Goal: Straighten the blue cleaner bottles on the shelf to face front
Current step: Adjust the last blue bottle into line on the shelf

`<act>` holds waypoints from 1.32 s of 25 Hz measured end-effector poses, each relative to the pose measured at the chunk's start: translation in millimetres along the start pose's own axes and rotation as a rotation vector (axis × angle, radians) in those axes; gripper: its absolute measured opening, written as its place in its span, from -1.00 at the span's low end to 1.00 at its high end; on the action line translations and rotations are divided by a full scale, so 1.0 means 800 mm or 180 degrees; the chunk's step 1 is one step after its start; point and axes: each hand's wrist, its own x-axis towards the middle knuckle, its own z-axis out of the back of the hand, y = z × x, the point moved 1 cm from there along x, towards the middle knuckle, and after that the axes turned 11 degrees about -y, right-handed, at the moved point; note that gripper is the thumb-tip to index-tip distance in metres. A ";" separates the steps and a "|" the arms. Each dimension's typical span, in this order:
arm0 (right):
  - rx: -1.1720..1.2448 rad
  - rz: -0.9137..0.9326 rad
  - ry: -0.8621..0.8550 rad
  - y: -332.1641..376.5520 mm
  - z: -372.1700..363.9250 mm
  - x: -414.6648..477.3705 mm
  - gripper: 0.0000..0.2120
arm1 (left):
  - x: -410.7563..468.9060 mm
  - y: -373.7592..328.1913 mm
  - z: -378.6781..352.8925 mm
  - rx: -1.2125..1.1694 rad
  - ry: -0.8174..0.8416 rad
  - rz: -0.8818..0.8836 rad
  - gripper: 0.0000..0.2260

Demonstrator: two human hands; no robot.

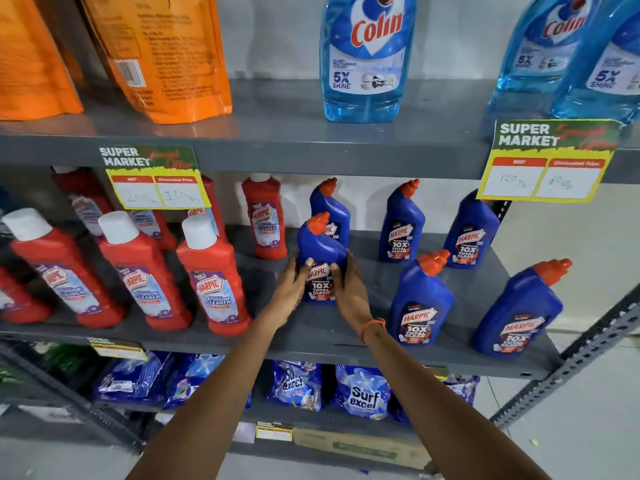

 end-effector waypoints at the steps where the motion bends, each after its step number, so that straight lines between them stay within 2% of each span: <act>1: 0.0026 0.0006 -0.0013 0.000 0.001 -0.001 -0.54 | -0.003 -0.002 0.001 -0.0017 0.0011 0.0018 -0.69; 9: 0.0220 0.0182 -0.0250 -0.012 0.007 -0.056 -0.58 | -0.056 -0.003 0.018 0.0462 -0.0045 -0.0328 -0.72; 17: 0.0365 0.0108 -0.0283 -0.007 0.009 -0.092 -0.59 | -0.090 -0.006 0.031 0.0568 -0.0003 -0.0258 -0.71; 21: 0.0149 -0.0056 -0.0091 0.004 0.019 -0.090 -0.53 | -0.097 -0.018 0.030 0.1146 -0.0072 -0.0376 -0.68; 24: -0.0590 -0.0257 0.0307 0.021 0.039 -0.089 -0.43 | -0.111 -0.035 0.031 0.2384 -0.0113 -0.0470 -0.65; 26: -0.1362 -0.0212 0.0773 0.051 0.065 -0.084 -0.52 | -0.126 -0.069 0.023 0.3576 -0.0117 -0.0407 -0.65; 27: -0.1782 -0.0089 0.1094 0.075 0.085 -0.085 -0.60 | -0.137 -0.095 0.015 0.3928 -0.0023 -0.0406 -0.67; 29: -0.2553 0.0423 0.1694 0.135 0.129 -0.089 -0.72 | -0.154 -0.155 -0.004 0.4107 0.0257 -0.0601 -0.74; 30: -0.2854 0.0699 0.1815 0.167 0.155 -0.089 -0.77 | -0.162 -0.189 -0.014 0.4102 0.0407 -0.0836 -0.76; 31: -0.3061 0.0950 0.1818 0.201 0.180 -0.092 -0.81 | -0.171 -0.223 -0.023 0.4151 0.0538 -0.1099 -0.78; 33: -0.3372 0.1531 0.1428 0.272 0.229 -0.097 -0.81 | -0.189 -0.299 -0.037 0.4282 0.0619 -0.1645 -0.79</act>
